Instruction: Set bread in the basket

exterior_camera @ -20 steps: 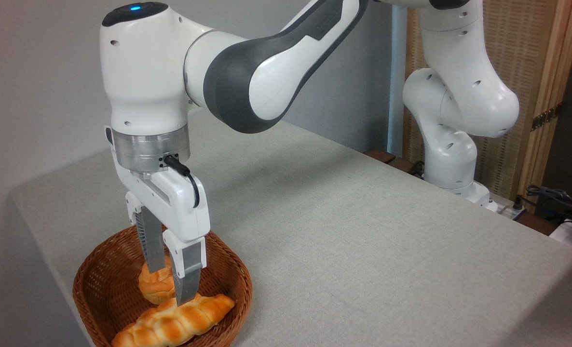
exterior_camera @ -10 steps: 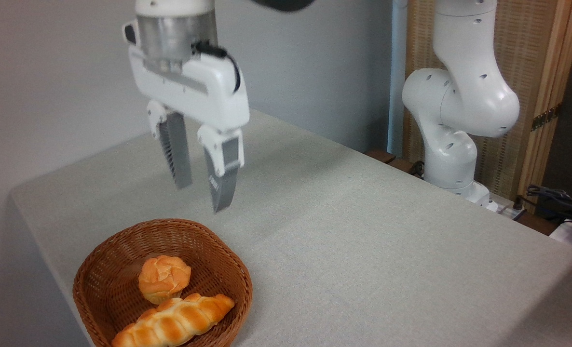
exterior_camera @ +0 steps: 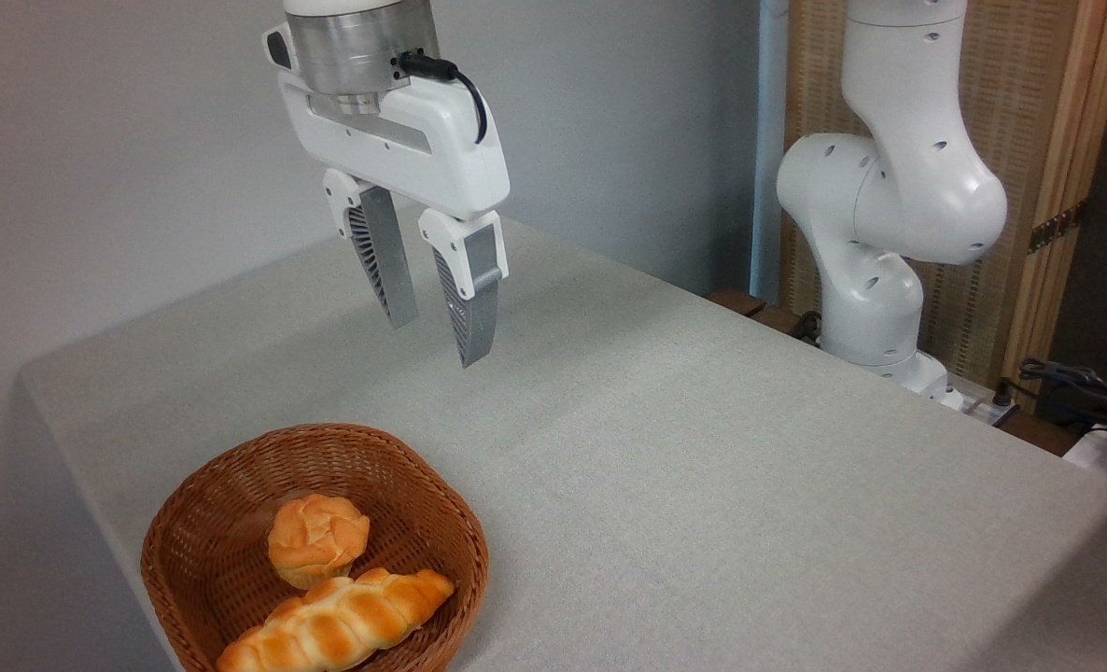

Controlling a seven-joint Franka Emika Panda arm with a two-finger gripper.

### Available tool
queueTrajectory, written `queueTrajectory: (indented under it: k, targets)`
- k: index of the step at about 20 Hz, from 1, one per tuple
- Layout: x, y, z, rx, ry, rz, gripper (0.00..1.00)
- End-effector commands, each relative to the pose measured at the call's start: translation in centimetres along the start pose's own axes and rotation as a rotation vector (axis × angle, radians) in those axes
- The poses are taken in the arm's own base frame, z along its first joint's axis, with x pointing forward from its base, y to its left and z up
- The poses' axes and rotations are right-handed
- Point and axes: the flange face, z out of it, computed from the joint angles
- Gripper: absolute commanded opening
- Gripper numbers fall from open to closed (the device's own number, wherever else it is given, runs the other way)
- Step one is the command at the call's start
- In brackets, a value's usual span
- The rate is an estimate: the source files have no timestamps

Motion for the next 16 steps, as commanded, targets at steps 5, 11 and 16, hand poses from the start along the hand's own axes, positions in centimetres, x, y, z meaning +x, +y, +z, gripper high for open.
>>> queueTrajectory:
  k: [5, 11, 16]
  targets:
    - [-0.62, 0.02, -0.43, 0.014, -0.011, 0.008, 1.0]
    - [-0.85, -0.3, -0.38, 0.042, -0.031, 0.009, 1.0]
    - [-0.85, -0.6, -0.31, 0.043, -0.024, 0.003, 1.0]
